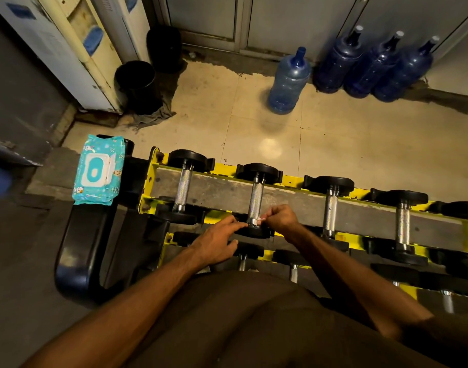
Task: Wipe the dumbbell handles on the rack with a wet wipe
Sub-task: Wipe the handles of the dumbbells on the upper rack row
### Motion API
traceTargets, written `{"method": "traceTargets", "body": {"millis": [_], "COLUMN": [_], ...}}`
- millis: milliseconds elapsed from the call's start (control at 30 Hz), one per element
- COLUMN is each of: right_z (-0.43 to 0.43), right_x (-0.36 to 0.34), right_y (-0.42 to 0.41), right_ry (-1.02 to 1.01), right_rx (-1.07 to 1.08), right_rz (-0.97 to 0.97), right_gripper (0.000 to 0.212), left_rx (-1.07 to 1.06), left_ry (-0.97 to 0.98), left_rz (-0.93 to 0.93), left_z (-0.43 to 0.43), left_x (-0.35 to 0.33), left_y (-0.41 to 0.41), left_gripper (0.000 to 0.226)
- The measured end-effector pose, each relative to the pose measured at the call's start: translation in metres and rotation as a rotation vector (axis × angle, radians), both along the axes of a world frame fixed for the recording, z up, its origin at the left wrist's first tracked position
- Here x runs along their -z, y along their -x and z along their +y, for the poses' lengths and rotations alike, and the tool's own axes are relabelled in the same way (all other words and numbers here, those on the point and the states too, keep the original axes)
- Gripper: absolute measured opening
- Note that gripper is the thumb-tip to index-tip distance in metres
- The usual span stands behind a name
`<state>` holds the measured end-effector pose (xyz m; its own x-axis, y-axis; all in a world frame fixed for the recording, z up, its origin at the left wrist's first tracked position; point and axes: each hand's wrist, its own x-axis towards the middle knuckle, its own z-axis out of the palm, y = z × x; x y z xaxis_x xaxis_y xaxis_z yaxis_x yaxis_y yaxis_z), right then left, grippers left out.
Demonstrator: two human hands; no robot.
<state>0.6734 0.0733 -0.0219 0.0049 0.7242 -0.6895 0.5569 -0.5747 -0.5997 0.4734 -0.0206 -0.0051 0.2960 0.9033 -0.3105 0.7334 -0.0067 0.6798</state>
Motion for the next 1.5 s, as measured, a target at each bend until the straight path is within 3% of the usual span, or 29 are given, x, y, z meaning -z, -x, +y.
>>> {"method": "traceTargets", "body": {"millis": [100,267,433,567,800,1000,1067,1200,1300,1367,1500], "right_z": [-0.002,0.000,0.021,0.026,0.010,0.037,0.045,0.034,0.020,0.010,-0.002], "right_x": [-0.010,-0.020,-0.032,-0.039,-0.040,-0.027,-0.027,-0.030,-0.028,-0.023,-0.010], "right_y": [0.006,0.042,0.054,0.045,0.030,0.064,0.068,0.052,0.019,0.001,-0.003], "right_ry": [-0.057,-0.486,-0.432,-0.440,-0.629,-0.250,-0.209,-0.457,-0.560,-0.513,-0.122], "right_rx": [-0.063,-0.719,-1.151,-1.264,-1.240,-1.461,-1.504,-1.459,-1.302,-1.026,-0.191], "right_rz": [0.038,-0.255,-0.435,-0.396,-0.465,-0.566,-0.563,-0.508,-0.414,-0.329,-0.076], "right_gripper": [0.014,0.004,0.013,0.016,0.024,0.025,0.025,0.019,0.018,0.012,0.010], "left_rx": [0.004,0.021,0.093,0.118,0.126,0.166,0.170,0.156,0.153,0.150,0.139], "left_ry": [-0.012,-0.016,0.029,0.020,0.047,0.051,0.055,0.060,0.068,0.064,0.051], "left_rz": [-0.002,0.027,0.056,0.065,0.108,0.136,0.134,0.133,0.138,0.144,0.172], "left_z": [0.000,-0.005,-0.017,-0.019,-0.020,-0.022,-0.022,-0.020,-0.021,-0.021,-0.022], "left_x": [0.000,-0.001,0.000,-0.002,-0.002,-0.004,-0.003,0.000,0.000,-0.001,-0.002], "left_y": [-0.001,-0.005,-0.003,-0.005,-0.002,-0.001,0.000,0.002,0.003,0.004,0.004], "left_gripper": [0.054,0.058,0.069,0.072,0.079,0.077,0.075,0.075,0.076,0.077,0.077]}}
